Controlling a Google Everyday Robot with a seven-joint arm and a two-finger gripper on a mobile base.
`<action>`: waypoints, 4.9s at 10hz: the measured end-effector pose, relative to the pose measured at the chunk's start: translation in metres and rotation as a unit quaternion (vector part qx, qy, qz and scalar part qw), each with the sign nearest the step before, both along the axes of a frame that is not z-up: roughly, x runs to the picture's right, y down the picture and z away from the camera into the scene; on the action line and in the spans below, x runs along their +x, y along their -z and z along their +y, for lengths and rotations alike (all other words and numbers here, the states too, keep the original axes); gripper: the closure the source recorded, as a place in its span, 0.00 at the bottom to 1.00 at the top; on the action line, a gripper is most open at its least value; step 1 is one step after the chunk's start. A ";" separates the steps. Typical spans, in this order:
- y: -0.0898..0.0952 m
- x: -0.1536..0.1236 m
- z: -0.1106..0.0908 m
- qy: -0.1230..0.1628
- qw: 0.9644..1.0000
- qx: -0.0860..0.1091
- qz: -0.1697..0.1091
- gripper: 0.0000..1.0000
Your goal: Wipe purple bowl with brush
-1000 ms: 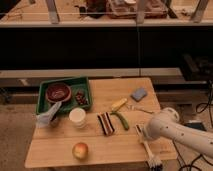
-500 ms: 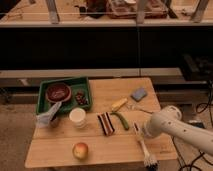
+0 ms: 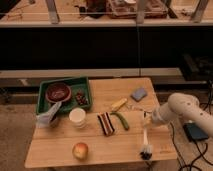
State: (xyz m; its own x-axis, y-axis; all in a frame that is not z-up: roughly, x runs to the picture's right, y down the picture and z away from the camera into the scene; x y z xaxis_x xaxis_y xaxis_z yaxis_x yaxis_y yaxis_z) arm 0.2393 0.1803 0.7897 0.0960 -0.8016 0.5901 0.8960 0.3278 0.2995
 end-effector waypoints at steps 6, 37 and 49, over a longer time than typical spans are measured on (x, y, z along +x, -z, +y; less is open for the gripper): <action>0.056 0.026 -0.085 -0.103 0.994 0.030 -0.038 0.86; -0.093 -0.068 -0.019 -0.074 0.984 -0.074 0.141 0.73; -0.085 -0.053 -0.016 -0.079 0.984 -0.067 0.142 0.86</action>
